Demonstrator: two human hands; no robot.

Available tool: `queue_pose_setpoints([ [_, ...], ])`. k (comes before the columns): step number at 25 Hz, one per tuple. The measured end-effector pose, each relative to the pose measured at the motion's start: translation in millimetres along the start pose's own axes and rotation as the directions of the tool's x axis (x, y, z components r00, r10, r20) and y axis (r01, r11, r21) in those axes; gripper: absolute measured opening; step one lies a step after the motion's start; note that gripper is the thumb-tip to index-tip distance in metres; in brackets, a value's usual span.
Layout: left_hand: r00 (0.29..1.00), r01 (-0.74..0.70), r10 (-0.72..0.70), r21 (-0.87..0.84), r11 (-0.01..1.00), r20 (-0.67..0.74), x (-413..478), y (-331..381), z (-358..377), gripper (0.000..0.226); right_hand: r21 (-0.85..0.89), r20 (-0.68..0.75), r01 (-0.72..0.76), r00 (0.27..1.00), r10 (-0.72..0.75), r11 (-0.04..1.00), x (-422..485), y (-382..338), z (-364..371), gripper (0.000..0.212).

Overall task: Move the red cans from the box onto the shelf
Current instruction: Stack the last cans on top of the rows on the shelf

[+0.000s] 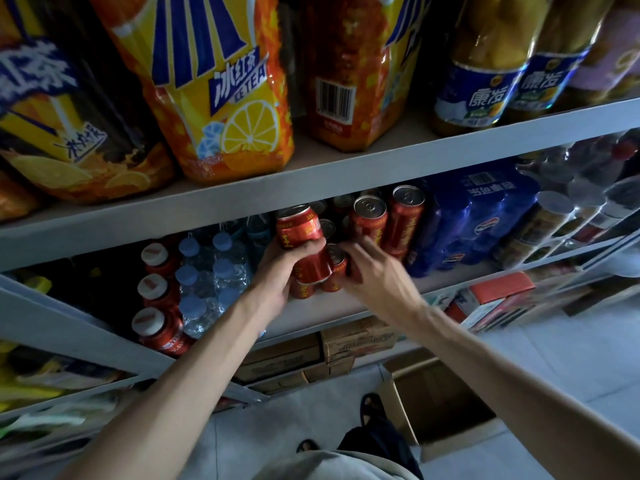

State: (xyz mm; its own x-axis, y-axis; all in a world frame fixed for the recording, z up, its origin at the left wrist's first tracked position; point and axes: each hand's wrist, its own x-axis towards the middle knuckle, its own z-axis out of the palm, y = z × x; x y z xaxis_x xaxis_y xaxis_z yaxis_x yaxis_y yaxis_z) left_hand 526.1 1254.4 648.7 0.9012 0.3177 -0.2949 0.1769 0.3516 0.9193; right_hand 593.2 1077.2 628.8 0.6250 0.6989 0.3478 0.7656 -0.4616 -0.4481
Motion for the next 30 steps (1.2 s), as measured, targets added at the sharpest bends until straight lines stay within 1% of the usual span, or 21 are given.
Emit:
queue_pose_setpoints([
  [1, 1.000, 0.001, -0.001, -0.019, 1.000, -0.011, 2, 0, 3, 0.038, 0.116, 0.104, -0.118, 0.989, 0.106, 0.986, -10, -7, 10, 0.065],
  [2, 1.000, 0.008, -0.009, -0.022, 1.000, -0.024, 3, -2, 6, 0.043, 0.249, 0.179, -0.243, 0.963, 0.203, 0.937, -16, -14, 18, 0.069],
  [3, 0.999, 0.023, -0.024, -0.009, 1.000, -0.031, 4, -5, 10, 0.049, 0.392, 0.212, -0.348, 0.935, 0.284, 0.852, -18, -19, 25, 0.070],
  [4, 0.999, 0.041, -0.041, 0.022, 0.999, -0.026, 4, -9, 13, 0.054, 0.501, 0.212, -0.413, 0.911, 0.354, 0.760, -17, -21, 32, 0.069],
  [6, 0.998, 0.052, -0.054, 0.087, 0.995, 0.023, 5, -14, 16, 0.054, 0.621, 0.206, -0.473, 0.868, 0.452, 0.625, -14, -18, 39, 0.067],
  [7, 0.997, 0.045, -0.051, 0.107, 0.993, 0.054, 6, -13, 17, 0.052, 0.686, 0.230, -0.480, 0.857, 0.462, 0.547, -13, -15, 40, 0.066],
  [9, 0.993, -0.015, -0.005, 0.162, 0.987, 0.119, 10, -3, 13, 0.048, 0.810, 0.317, -0.471, 0.853, 0.415, 0.349, -13, -6, 39, 0.065],
  [10, 0.989, -0.067, 0.034, 0.232, 0.970, 0.143, 12, 2, 10, 0.047, 0.839, 0.353, -0.469, 0.856, 0.378, 0.277, -13, -1, 37, 0.063],
  [11, 0.983, -0.123, 0.072, 0.315, 0.941, 0.168, 14, 7, 8, 0.047, 0.850, 0.379, -0.471, 0.859, 0.345, 0.238, -11, 2, 34, 0.062],
  [13, 0.971, -0.205, 0.132, 0.407, 0.890, 0.202, 18, 9, 6, 0.049, 0.852, 0.391, -0.476, 0.855, 0.340, 0.218, -8, 4, 34, 0.063],
  [15, 0.968, -0.243, 0.195, 0.405, 0.881, 0.157, 20, 5, 9, 0.053, 0.850, 0.340, -0.474, 0.826, 0.451, 0.228, -9, 2, 40, 0.060],
  [16, 0.966, -0.259, 0.231, 0.397, 0.881, 0.116, 22, 4, 11, 0.051, 0.844, 0.299, -0.478, 0.798, 0.524, 0.246, -11, 2, 44, 0.051],
  [17, 0.962, -0.273, 0.261, 0.392, 0.879, 0.083, 25, 4, 14, 0.049, 0.838, 0.265, -0.484, 0.764, 0.588, 0.252, -14, 2, 48, 0.036],
  [18, 0.958, -0.282, 0.279, 0.390, 0.877, 0.065, 29, 5, 16, 0.047, 0.837, 0.249, -0.491, 0.735, 0.631, 0.242, -18, 3, 52, 0.020],
  [19, 0.957, -0.282, 0.283, 0.392, 0.876, 0.055, 33, 7, 18, 0.046, 0.835, 0.252, -0.502, 0.715, 0.652, 0.227, -22, 4, 54, 0.014],
  [21, 0.960, -0.275, 0.274, 0.416, 0.866, 0.064, 41, 7, 20, 0.047, 0.817, 0.267, -0.534, 0.685, 0.677, 0.218, -28, 9, 55, 0.025],
  [23, 0.964, -0.261, 0.256, 0.431, 0.864, 0.070, 46, 2, 18, 0.053, 0.815, 0.282, -0.542, 0.682, 0.675, 0.207, -29, 13, 54, 0.028],
  [27, 0.969, -0.236, 0.244, 0.455, 0.859, 0.040, 49, -7, 19, 0.073, 0.805, 0.284, -0.549, 0.691, 0.665, 0.227, -21, 15, 58, 0.016],
  [30, 0.968, -0.229, 0.252, 0.473, 0.851, 0.013, 51, -10, 21, 0.078, 0.820, 0.302, -0.545, 0.670, 0.678, 0.174, -10, 15, 62, 0.010],
])
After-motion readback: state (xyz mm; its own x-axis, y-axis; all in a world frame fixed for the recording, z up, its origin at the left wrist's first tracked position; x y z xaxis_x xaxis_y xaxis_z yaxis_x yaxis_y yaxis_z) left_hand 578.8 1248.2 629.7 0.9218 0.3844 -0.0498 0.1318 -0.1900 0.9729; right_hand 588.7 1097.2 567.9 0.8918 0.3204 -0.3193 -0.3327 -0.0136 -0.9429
